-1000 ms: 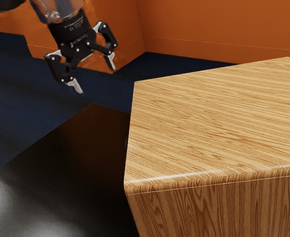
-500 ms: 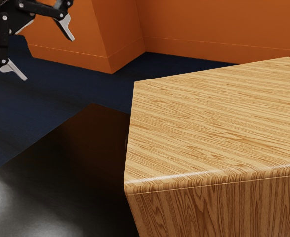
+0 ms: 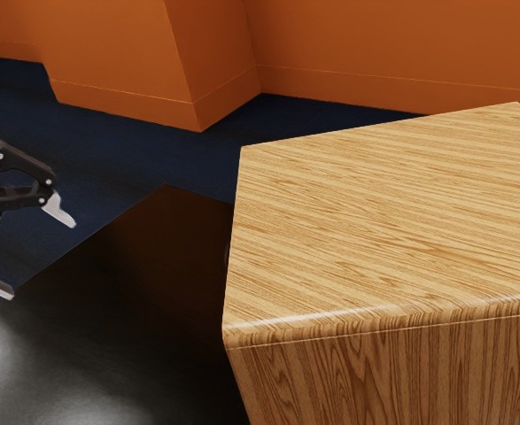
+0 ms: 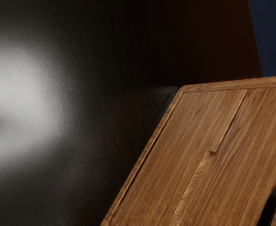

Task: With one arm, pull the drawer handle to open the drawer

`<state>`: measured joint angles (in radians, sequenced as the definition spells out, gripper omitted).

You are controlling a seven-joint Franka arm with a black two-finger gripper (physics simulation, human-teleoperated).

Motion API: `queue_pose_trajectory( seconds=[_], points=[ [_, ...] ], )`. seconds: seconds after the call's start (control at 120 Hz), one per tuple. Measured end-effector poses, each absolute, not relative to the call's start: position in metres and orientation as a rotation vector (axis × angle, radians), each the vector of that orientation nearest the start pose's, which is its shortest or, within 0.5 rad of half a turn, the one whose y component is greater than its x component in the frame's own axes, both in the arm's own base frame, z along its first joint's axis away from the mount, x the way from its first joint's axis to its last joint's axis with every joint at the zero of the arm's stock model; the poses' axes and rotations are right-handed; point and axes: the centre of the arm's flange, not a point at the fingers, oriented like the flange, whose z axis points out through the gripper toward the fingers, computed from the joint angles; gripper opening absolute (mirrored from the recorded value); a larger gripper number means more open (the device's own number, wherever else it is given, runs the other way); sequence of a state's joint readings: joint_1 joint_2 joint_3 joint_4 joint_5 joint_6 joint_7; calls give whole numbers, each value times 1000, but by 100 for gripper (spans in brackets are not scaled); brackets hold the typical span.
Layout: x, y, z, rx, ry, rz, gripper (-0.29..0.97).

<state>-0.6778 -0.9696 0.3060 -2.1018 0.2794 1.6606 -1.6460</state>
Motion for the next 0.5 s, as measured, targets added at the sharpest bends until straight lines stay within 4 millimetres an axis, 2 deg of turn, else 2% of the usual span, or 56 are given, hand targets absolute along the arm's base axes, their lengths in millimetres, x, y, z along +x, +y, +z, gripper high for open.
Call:
queue_pose_trajectory(
  seconds=[0.05, 0.092, 0.167, 0.267, 0.342, 0.417, 0.5],
  points=[
    [280, 29, 732, -2949, -2069, -479, 68],
    [285, 42, 725, -3033, -2052, -495, 68],
    [294, 49, 717, -3167, -1985, -516, 68],
    [317, 34, 707, -3327, -1834, -486, 68],
    [329, 20, 698, -3380, -1741, -488, 68],
    [331, 4, 694, -3394, -1652, -523, 67],
    [325, -16, 689, -3403, -1545, -563, 67]
  ],
)
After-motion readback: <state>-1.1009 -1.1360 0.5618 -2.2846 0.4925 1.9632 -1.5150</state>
